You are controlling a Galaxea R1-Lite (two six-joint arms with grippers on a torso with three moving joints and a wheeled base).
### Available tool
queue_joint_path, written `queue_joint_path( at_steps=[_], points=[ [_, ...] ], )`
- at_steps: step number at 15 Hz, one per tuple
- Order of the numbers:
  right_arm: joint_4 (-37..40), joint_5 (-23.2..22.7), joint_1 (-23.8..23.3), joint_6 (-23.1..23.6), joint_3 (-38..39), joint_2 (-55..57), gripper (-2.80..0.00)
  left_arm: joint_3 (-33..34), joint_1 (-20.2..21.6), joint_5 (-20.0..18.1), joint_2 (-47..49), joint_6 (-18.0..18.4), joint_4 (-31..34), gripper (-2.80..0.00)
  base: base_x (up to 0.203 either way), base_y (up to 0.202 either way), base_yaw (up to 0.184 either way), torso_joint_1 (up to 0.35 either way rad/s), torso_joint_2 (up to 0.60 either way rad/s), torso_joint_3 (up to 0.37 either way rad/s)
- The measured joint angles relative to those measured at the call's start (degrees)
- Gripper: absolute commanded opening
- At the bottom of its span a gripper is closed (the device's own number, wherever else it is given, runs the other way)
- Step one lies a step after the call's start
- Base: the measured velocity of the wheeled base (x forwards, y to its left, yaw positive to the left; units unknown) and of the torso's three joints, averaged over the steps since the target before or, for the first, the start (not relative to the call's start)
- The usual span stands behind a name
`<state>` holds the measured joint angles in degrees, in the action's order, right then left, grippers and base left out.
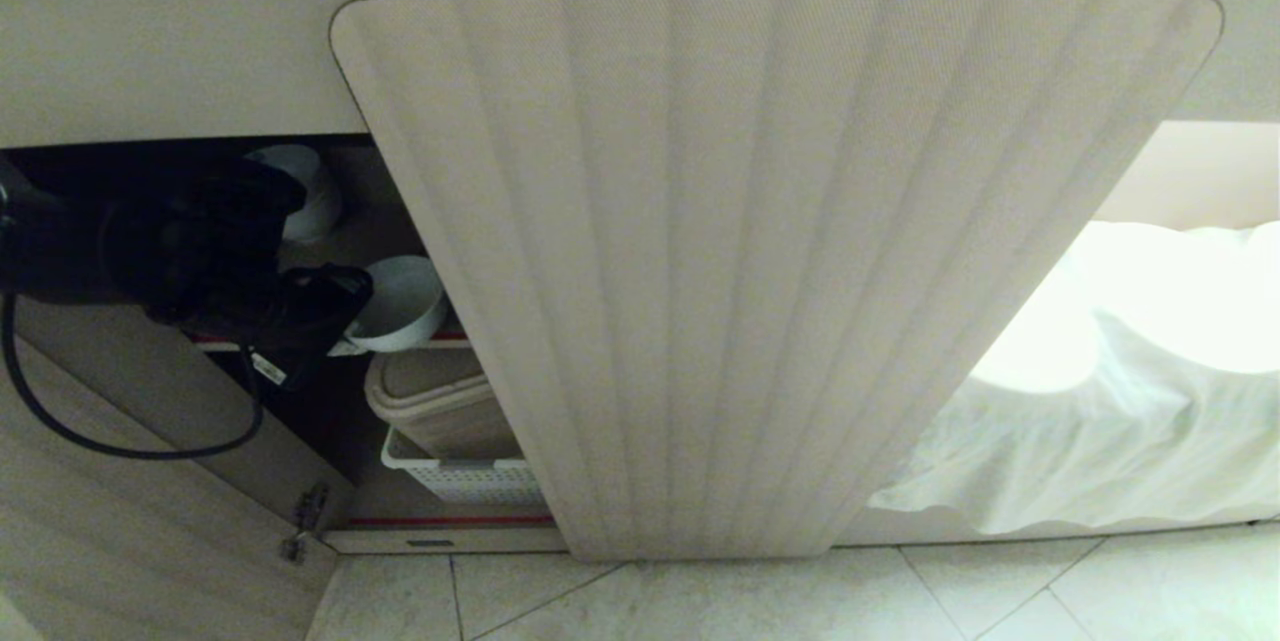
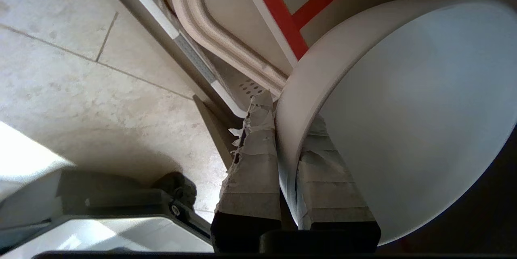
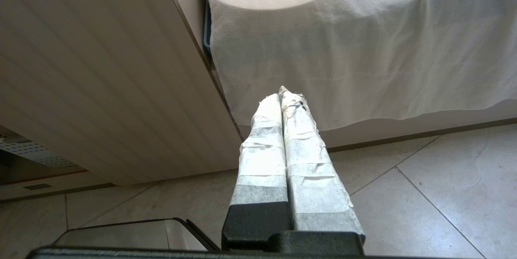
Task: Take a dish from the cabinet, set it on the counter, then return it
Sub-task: Put it back into the cabinet
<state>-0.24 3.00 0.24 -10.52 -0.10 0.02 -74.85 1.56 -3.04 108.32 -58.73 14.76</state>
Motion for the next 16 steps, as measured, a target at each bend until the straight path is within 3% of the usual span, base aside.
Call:
queue_joint_path(
  at_steps=[16],
  points=[
    [0.0,0.0,0.0,0.0,0.0,0.0,-2.8,-11.5,-0.2,-0.1,7.3,0.0,2.9,-2.8,0.0,0.0,0.0,0.0,0.0,0.0]
  ],
)
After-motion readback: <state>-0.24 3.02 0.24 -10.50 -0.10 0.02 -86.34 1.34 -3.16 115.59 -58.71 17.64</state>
